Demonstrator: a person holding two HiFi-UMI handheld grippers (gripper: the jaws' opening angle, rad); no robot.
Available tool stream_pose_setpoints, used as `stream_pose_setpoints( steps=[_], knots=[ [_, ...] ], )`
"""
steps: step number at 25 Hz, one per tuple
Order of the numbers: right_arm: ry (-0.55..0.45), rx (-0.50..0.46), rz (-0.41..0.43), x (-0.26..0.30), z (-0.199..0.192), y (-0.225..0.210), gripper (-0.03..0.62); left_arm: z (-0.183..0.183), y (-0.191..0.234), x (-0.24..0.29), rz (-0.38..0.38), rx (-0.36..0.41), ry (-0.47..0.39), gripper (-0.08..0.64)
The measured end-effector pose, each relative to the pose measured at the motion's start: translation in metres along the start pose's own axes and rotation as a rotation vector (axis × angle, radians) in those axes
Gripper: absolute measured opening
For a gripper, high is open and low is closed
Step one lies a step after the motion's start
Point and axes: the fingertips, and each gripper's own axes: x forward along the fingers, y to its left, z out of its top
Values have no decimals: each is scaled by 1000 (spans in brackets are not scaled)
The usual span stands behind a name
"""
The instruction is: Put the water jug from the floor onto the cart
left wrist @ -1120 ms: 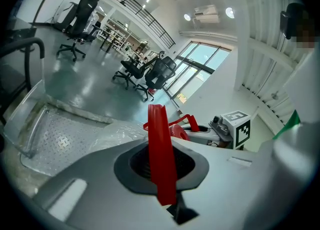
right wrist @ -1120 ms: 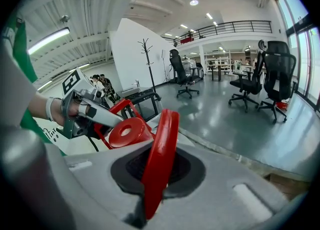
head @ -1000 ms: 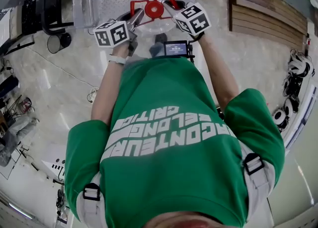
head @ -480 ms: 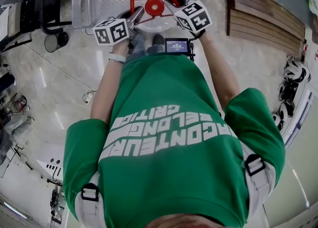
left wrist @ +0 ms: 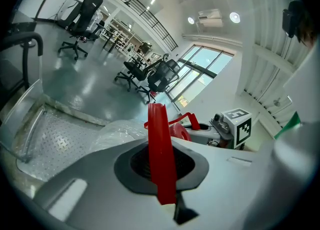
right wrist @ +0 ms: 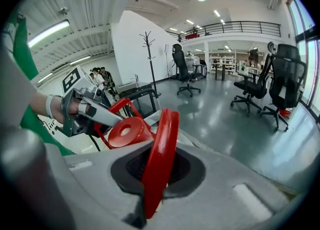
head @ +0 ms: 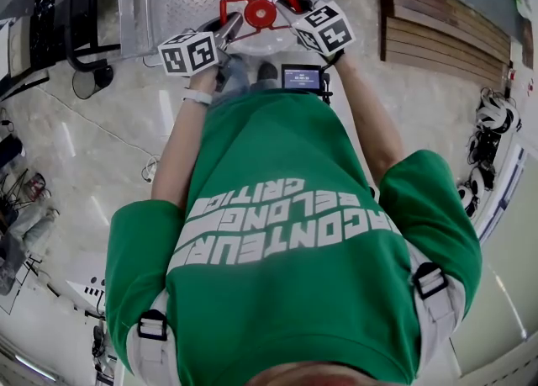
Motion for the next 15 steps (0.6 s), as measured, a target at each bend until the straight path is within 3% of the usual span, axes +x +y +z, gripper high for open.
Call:
stream_pose_setpoints(
  steps=[15],
  knots=[
    [107,78,-13,81,4,-21,12,20,85,20,11,-16,102,30]
  ],
)
